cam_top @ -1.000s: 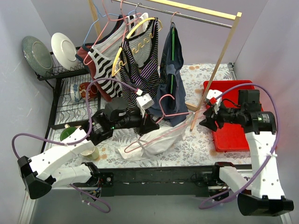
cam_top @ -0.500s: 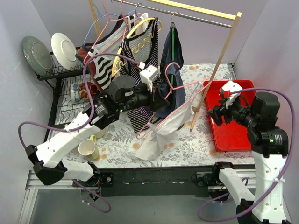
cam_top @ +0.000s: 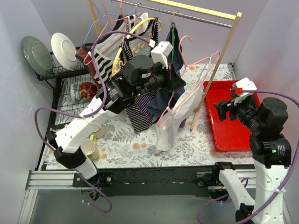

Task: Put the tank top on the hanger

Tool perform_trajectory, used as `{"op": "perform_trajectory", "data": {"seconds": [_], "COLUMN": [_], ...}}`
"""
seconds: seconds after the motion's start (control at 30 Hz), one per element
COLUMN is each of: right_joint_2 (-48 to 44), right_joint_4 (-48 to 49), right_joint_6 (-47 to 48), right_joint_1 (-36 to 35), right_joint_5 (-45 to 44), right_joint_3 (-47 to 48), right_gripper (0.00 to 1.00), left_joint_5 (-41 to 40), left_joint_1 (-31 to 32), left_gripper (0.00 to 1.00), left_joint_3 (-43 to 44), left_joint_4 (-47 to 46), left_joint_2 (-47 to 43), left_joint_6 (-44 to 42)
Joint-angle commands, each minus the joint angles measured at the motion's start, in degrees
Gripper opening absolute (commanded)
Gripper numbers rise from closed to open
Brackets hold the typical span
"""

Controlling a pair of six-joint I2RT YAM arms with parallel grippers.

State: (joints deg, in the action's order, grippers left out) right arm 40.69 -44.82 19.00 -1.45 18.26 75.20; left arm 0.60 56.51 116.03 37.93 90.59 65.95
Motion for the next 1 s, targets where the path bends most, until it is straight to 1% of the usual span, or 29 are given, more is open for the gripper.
{"op": "perform_trajectory", "data": {"seconds": [0.0,0.1,0.17,0.23,0.4,0.63,0.97], "right_joint_2": [-0.87,-1.14,-1.57,-1.93,-2.80,-3.95,-4.92], "right_joint_4": [3.77,3.77,3.86,4.04,4.04,4.65,4.65], "right_joint_6": [-2.83,-3.27,-3.80,-4.06,-4.06,-4.77,-5.12], "right_joint_1": [0.31,0.22,0.31,0.31,0.31,0.31,0.31], "right_joint_5": [-1.56,-0.78,-0.33,0.02,0.55,1.08,1.78], "right_joint_3": [-0.49,-1.19,-1.37,-2.07,-3.39,-5.50,-6.91], "right_gripper": [0.79,0.79,0.79,0.79,0.79,0.79,0.79], "left_joint_5": [-3.06,-6.30,-9.37,-10.79,-15.70,-15.81,-17.12], "left_joint_1": [0.79,0.71,0.71,0.71,0.71,0.09,-1.40], "left_gripper": [0.00,0.00,0.00,0.00,0.00,0.00,0.00], "left_joint_3": [7.27,10.09,10.45,10.89,13.69,19.84,19.06], "left_joint_4": [-1.01,-3.47,-5.84,-8.47,-11.65,-13.50,-20.26], "left_joint_2": [3.00,4.85,5.74,6.70,9.87,16.19,20.33], "left_joint_6": [2.07,1.20,-0.03,-0.65,-3.01,-3.46,-2.32]}}
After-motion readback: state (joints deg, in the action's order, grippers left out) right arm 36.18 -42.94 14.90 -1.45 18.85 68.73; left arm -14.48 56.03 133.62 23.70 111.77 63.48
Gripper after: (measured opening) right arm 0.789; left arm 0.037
